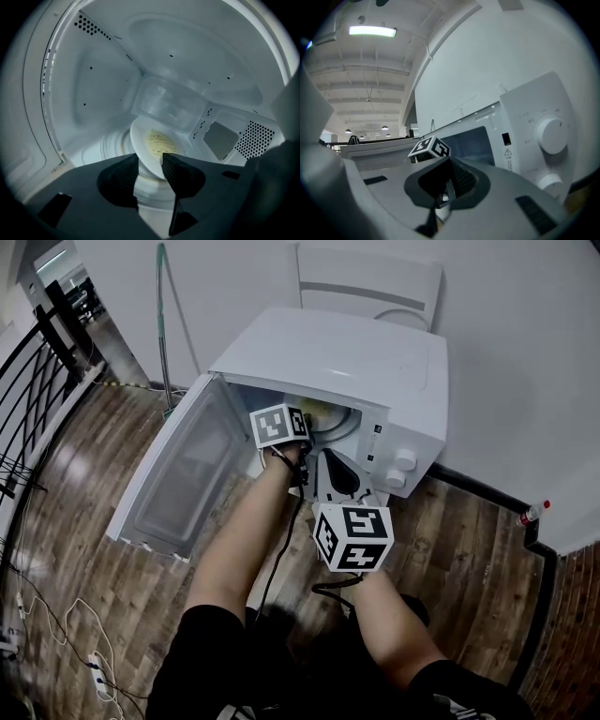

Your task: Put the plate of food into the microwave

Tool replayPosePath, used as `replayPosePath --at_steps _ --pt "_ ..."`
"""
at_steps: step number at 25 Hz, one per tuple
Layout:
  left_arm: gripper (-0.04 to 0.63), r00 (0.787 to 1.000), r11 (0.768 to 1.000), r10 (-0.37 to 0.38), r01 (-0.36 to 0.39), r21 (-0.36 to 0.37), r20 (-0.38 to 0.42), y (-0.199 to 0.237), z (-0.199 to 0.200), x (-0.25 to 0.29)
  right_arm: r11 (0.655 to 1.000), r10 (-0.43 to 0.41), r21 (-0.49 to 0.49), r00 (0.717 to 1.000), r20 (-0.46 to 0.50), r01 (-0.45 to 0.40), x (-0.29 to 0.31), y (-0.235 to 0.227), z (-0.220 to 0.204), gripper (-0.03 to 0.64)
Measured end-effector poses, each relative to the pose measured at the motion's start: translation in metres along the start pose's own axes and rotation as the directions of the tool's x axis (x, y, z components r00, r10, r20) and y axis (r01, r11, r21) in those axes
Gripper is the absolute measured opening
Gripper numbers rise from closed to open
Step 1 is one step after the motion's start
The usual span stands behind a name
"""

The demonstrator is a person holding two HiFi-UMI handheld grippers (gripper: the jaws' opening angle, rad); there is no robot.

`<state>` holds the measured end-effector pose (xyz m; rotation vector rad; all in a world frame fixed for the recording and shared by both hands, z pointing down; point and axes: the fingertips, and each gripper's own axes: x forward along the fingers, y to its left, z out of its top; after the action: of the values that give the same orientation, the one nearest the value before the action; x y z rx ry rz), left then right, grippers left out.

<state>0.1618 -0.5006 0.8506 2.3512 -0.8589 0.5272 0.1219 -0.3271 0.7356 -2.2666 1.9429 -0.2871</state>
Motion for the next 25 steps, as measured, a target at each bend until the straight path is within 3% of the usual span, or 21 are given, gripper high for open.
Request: replayPosePath --at_steps 5,9,11,12,14,15,17,18,20,25 --pt "0.163 1.000 1.000 -0.008 0.008 -0.002 0.008 0.003 0.004 0.004 1.000 -0.002 0.010 1.000 -0.001 0.002 0.000 -0.001 0.001 0.014" --pt "0.180 0.999 0.998 -0.014 0.010 0.061 0.051 0.001 0.007 0.003 1.000 -0.001 0.011 1.000 -0.007 0.001 0.001 0.001 -0.001 0.014" --pt "0.196 0.995 0.991 0.017 -0.030 0.132 0.094 0.003 0.012 0.001 1.000 0.004 0.010 1.000 -0.008 -0.004 0.002 0.003 -0.001 0.014" --pt "0.221 0.991 0.978 0.052 -0.076 0.195 0.124 0.005 0.016 -0.001 1.000 0.007 0.008 1.000 -0.008 -0.007 0.002 0.005 -0.001 0.014" --pt "0.221 0.975 0.930 0.111 -0.170 0.325 0.190 0.008 0.026 -0.007 1.000 0.011 0.004 1.000 -0.007 -0.011 0.003 0.007 -0.001 0.014" --pt "0.221 0.969 0.909 0.124 -0.197 0.367 0.213 0.008 0.029 -0.009 1.000 0.012 0.001 1.000 -0.007 -0.012 0.003 0.008 -0.001 0.014" --pt "0.220 0.963 0.895 0.134 -0.218 0.389 0.232 0.009 0.030 -0.014 1.000 0.011 -0.006 1.000 -0.009 -0.011 0.003 0.009 -0.002 0.014" --pt "0.210 0.961 0.897 0.137 -0.223 0.382 0.239 0.011 0.030 -0.019 1.000 0.010 -0.007 1.000 -0.010 -0.010 0.003 0.010 -0.003 0.013" --pt "0.020 0.955 0.903 0.136 -0.228 0.364 0.262 0.016 0.029 -0.032 1.000 0.008 -0.009 1.000 -0.007 -0.009 0.003 0.010 -0.003 0.014" --pt "-0.002 0.947 0.928 0.007 -0.126 0.351 0.322 0.002 0.023 -0.071 1.000 -0.004 -0.004 1.000 0.025 0.004 0.003 0.008 0.002 0.013"
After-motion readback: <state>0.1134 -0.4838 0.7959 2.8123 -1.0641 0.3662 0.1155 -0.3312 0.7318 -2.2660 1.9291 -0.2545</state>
